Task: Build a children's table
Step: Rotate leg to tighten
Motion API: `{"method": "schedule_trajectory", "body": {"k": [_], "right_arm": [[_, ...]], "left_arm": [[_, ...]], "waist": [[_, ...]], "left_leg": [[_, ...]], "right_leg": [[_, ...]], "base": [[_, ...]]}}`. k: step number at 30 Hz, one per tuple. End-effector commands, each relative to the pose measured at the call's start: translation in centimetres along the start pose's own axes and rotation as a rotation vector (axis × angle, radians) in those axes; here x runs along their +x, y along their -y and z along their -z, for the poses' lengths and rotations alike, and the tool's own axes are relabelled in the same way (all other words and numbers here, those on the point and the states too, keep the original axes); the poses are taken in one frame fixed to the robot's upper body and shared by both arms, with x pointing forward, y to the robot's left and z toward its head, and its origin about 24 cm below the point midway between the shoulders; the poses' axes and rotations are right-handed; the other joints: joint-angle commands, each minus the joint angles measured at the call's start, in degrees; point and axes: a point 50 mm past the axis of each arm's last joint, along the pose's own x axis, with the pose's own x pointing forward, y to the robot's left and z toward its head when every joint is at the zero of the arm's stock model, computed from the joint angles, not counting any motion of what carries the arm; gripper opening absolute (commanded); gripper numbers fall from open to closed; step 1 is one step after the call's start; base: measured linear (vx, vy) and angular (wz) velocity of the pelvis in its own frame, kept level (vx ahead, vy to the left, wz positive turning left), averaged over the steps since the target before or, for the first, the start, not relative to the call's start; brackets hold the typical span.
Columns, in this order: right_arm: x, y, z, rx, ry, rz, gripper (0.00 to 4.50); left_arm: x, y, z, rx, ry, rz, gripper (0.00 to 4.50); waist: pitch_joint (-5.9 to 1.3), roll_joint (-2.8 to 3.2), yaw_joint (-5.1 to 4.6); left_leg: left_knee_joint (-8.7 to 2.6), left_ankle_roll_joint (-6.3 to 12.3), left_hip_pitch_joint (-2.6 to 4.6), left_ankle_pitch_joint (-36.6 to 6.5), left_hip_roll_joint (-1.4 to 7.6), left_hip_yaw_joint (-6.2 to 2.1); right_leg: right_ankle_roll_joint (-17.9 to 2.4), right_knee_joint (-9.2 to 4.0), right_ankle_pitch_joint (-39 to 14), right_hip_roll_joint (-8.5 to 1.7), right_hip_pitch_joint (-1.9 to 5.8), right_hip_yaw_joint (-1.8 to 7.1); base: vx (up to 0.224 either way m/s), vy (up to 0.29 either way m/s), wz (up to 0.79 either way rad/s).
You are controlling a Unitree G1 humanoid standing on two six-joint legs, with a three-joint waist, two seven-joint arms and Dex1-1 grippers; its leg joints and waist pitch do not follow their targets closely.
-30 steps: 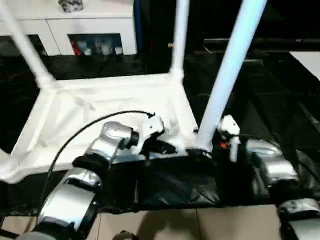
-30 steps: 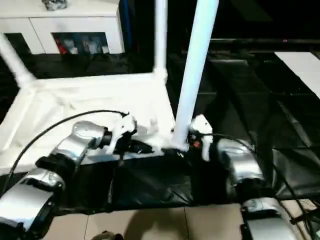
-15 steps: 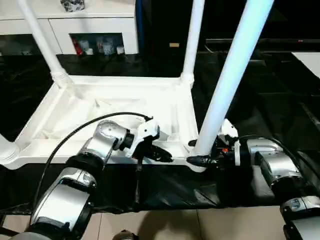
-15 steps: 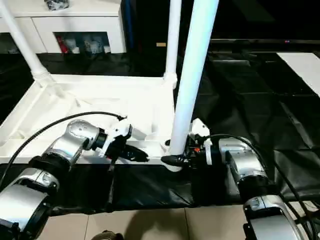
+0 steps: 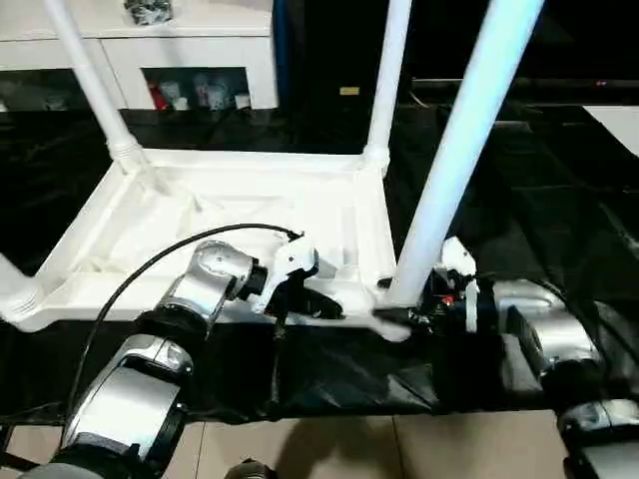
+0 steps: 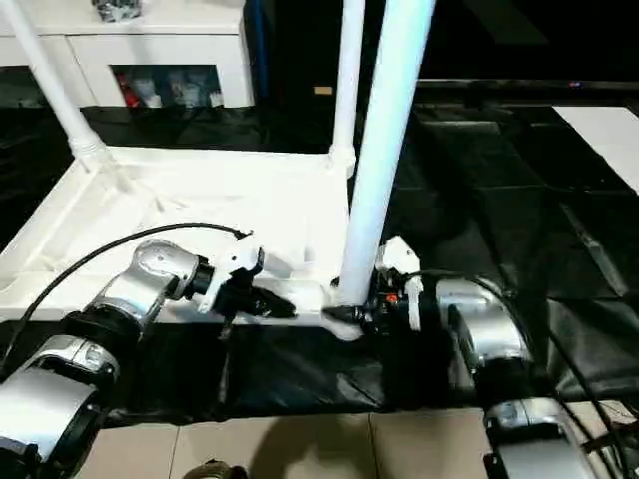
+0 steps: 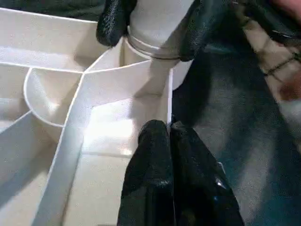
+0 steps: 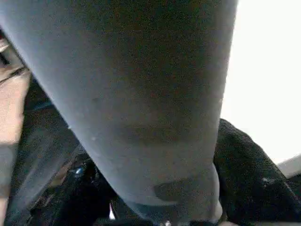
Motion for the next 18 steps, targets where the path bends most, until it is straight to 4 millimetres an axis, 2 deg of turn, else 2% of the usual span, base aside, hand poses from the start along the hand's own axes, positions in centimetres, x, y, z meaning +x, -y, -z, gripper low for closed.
{"method": "schedule_trajectory", "body": {"k": [1,3,4,5,7,8,9,10,13,15,16,17,18], "right_arm": [[2.0,-0.7,1.1,0.04,-0.007,0.067,2.55],[2.7,-0.5,1.5,0.05,-0.002,0.172,2.54],[3.6,-0.3,1.7,0.08,0.004,0.266,2.54],[3.6,-0.3,1.7,0.08,0.004,0.266,2.54],[4.5,-0.1,1.8,0.125,0.01,0.358,2.54],[5.2,-0.1,1.8,0.152,0.016,0.407,2.54],[5.8,0.0,1.7,0.167,0.019,0.452,2.54],[6.7,-0.1,1.5,0.19,0.023,0.515,2.54],[8.0,-0.2,0.9,0.17,0.018,0.552,2.54],[8.4,-0.2,0.5,0.166,0.038,0.561,2.54],[8.4,-0.1,0.2,0.15,0.048,0.568,2.89],[8.4,0.0,0.0,0.141,0.055,0.578,2.89],[8.3,0.1,-0.2,0.138,0.064,0.582,3.1]], "left_arm": [[1.7,-0.5,-2.2,0.009,0.082,-0.08,0.0],[2.8,-0.5,-2.7,-0.004,0.1,-0.112,0.0],[3.8,-0.4,-3.1,-0.013,0.108,-0.146,0.0],[3.8,-0.4,-3.1,-0.013,0.108,-0.146,0.0],[4.7,-0.3,-3.4,-0.023,0.111,-0.172,0.0],[5.2,-0.2,-3.6,-0.029,0.11,-0.18,0.0],[5.6,-0.2,-3.7,-0.034,0.108,-0.194,0.0],[6.1,0.0,-3.7,-0.039,0.101,-0.211,0.0],[6.5,0.2,-3.7,-0.028,0.088,-0.209,0.0],[6.5,0.2,-3.7,-0.03,0.091,-0.205,0.0],[6.4,0.2,-3.6,-0.029,0.09,-0.206,0.0],[6.3,0.1,-3.6,-0.023,0.088,-0.206,0.0],[6.1,0.1,-3.5,-0.018,0.087,-0.204,0.0]], "waist": [[-3.27,-0.29,-0.39],[-3.24,-0.2,-0.75],[-3.29,-0.46,-0.99],[-3.28,-0.53,-1.16],[-3.19,-0.42,-1.57],[-3.19,-0.12,-1.93],[-3.19,-0.17,-2.07],[-3.18,-0.06,-2.46],[-3.11,0.07,-3.18],[-3.14,0.11,-3.25],[-3.13,0.29,-3.37],[-3.14,0.26,-3.4],[-3.15,0.23,-3.46]], "left_leg": [[-4.16,0.61,1.72,-18.9,1.61,-0.84],[-4.3,-0.04,1.74,-19.5,1.54,-0.98],[-4.28,-0.08,1.67,-19.6,1.38,-1.03],[-4.29,-0.1,1.56,-19.1,1.35,-1.03],[-4.3,0.04,1.57,-19.9,1.28,-1.08],[-4.39,-0.2,1.41,-19.7,1.21,-1.16],[-4.42,-0.37,1.35,-19.7,1.18,-1.21],[-4.39,-0.69,1.54,-20.4,1.07,-1.19],[-4.44,-0.31,1.52,-21.9,0.95,-1.26],[-4.42,-0.08,1.57,-22.3,0.96,-1.23],[-4.51,-0.1,1.49,-22.6,0.98,-1.26],[-4.5,-0.09,1.52,-22.7,0.98,-1.25],[-4.54,-0.08,1.55,-23.0,1.02,-1.26]], "right_leg": [[-12.8,-4.54,-17.6,-2.95,2.07,1.39],[-11.9,-4.81,-19.5,-3.0,1.85,1.44],[-11.3,-4.96,-20.2,-2.93,1.93,1.41],[-11.2,-4.93,-19.9,-2.92,1.87,1.49],[-10.9,-5.14,-20.9,-2.89,1.75,1.48],[-10.7,-5.14,-20.8,-2.88,1.74,1.49],[-10.6,-5.12,-20.7,-2.85,1.77,1.46],[-10.5,-5.25,-21.1,-2.79,1.5,1.48],[-9.9,-5.55,-22.5,-2.72,1.5,1.39],[-9.6,-5.67,-22.8,-2.77,1.38,1.47],[-9.5,-5.72,-22.7,-2.71,1.42,1.43],[-9.5,-5.73,-22.5,-2.65,1.4,1.43],[-9.6,-5.67,-22.1,-2.6,1.38,1.43]], "base": [[0.0,0.0,0.0],[0.0,0.0,0.0],[0.0,0.0,0.0],[0.0,0.0,0.0],[0.0,0.0,0.0],[0.0,0.0,0.0],[0.0,0.0,0.0],[0.0,0.0,0.0],[0.0,0.0,0.0],[0.0,0.0,0.0],[0.0,0.0,0.0],[0.0,0.0,0.0],[0.0,0.0,0.0]]}}
